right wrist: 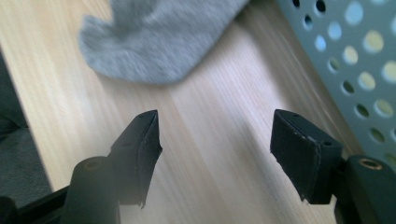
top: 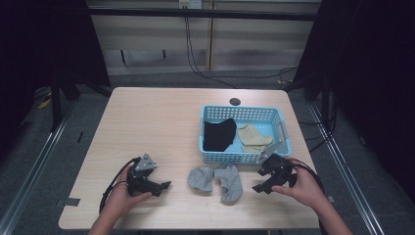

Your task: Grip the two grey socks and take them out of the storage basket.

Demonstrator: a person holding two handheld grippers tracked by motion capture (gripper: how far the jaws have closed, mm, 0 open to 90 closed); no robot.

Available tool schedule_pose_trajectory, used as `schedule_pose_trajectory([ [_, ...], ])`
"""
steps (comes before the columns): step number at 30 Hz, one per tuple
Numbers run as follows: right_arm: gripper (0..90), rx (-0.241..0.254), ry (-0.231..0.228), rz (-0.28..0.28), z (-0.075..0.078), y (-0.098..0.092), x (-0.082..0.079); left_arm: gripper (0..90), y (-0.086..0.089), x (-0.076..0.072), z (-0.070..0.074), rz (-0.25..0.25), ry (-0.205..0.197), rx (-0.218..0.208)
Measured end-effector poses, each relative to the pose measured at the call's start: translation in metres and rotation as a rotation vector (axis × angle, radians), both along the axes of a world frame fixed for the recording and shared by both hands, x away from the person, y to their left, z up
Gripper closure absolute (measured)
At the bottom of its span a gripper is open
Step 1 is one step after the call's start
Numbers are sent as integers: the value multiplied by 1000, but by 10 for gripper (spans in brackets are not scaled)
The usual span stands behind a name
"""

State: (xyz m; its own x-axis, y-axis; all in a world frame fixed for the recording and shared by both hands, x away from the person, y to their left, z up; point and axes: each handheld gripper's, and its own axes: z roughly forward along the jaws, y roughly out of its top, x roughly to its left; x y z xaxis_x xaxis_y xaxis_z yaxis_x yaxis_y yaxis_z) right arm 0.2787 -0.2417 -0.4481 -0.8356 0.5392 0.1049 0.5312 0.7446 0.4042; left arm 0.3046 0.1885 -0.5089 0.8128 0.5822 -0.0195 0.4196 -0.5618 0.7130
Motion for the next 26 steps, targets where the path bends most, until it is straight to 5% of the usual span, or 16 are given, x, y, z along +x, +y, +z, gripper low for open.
schedule_pose_trajectory([
  [15,252,76,-104,13,-39,-21,-3,83,0,0,0,0,1,1],
  [26,226,89,-140,1,-42,-25,-5,83,0,0,0,1,2,1],
])
